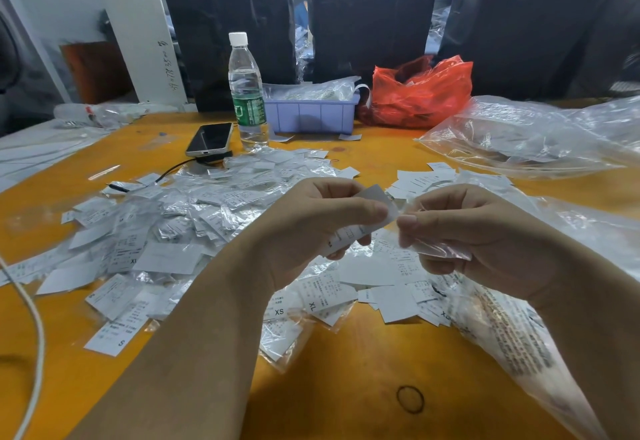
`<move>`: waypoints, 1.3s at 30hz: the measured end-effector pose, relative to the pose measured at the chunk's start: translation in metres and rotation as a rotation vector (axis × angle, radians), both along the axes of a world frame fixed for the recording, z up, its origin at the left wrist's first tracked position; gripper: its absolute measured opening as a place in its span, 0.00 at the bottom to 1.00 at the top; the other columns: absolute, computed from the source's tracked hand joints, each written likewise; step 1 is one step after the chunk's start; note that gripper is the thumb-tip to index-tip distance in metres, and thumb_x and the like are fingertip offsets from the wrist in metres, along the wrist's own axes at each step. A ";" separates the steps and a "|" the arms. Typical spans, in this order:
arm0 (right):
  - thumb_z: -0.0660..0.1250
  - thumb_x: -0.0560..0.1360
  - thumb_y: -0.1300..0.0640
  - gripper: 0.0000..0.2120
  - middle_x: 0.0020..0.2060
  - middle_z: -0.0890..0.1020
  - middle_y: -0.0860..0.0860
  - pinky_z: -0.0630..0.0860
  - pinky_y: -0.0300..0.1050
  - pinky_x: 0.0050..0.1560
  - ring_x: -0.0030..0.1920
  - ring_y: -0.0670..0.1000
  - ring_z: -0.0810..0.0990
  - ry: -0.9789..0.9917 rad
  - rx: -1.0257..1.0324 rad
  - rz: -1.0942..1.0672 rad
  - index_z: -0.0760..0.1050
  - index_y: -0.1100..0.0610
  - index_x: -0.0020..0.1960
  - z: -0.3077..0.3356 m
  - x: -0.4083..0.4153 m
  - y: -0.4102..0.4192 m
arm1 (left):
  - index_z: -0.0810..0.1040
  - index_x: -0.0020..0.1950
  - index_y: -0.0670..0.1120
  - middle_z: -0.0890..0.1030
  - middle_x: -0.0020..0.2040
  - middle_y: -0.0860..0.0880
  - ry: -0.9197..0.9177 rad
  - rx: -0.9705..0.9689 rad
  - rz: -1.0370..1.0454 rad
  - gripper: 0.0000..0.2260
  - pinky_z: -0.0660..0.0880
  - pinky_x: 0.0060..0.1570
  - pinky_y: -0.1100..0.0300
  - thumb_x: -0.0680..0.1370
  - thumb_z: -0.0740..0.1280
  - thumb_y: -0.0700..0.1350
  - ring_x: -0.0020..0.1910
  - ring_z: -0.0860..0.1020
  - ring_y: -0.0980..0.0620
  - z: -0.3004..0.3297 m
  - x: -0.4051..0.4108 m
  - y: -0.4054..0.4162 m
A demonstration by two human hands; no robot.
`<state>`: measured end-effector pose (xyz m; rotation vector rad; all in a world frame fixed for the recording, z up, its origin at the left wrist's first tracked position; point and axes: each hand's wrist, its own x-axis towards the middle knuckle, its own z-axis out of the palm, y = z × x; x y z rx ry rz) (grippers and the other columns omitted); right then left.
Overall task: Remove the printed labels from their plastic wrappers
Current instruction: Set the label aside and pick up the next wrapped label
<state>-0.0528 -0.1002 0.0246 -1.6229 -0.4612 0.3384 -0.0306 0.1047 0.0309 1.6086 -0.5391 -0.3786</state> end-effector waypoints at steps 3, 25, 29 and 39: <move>0.78 0.66 0.53 0.12 0.23 0.67 0.50 0.61 0.39 0.28 0.24 0.46 0.63 0.001 0.022 0.047 0.82 0.61 0.37 0.000 -0.001 -0.001 | 0.85 0.37 0.50 0.78 0.32 0.49 -0.006 0.007 0.017 0.03 0.67 0.29 0.65 0.68 0.70 0.46 0.31 0.73 0.55 -0.001 0.000 0.000; 0.79 0.62 0.49 0.15 0.23 0.69 0.48 0.59 0.40 0.27 0.24 0.46 0.63 -0.004 0.034 0.072 0.83 0.60 0.38 -0.004 0.002 -0.001 | 0.85 0.38 0.49 0.78 0.34 0.49 0.011 0.104 -0.068 0.04 0.67 0.30 0.64 0.68 0.71 0.48 0.32 0.75 0.56 -0.003 0.001 -0.001; 0.78 0.64 0.57 0.07 0.23 0.68 0.48 0.60 0.39 0.27 0.24 0.46 0.63 -0.027 0.029 -0.028 0.83 0.60 0.36 -0.003 0.003 -0.001 | 0.83 0.38 0.49 0.80 0.34 0.47 0.047 0.026 -0.054 0.04 0.69 0.26 0.65 0.69 0.71 0.48 0.29 0.73 0.53 -0.003 0.003 0.001; 0.72 0.65 0.56 0.08 0.23 0.63 0.50 0.61 0.37 0.25 0.24 0.46 0.60 -0.015 0.033 -0.107 0.82 0.62 0.38 -0.003 0.002 0.003 | 0.82 0.43 0.45 0.79 0.31 0.47 -0.130 -0.027 0.143 0.04 0.66 0.25 0.66 0.76 0.70 0.39 0.25 0.70 0.55 -0.008 0.007 0.001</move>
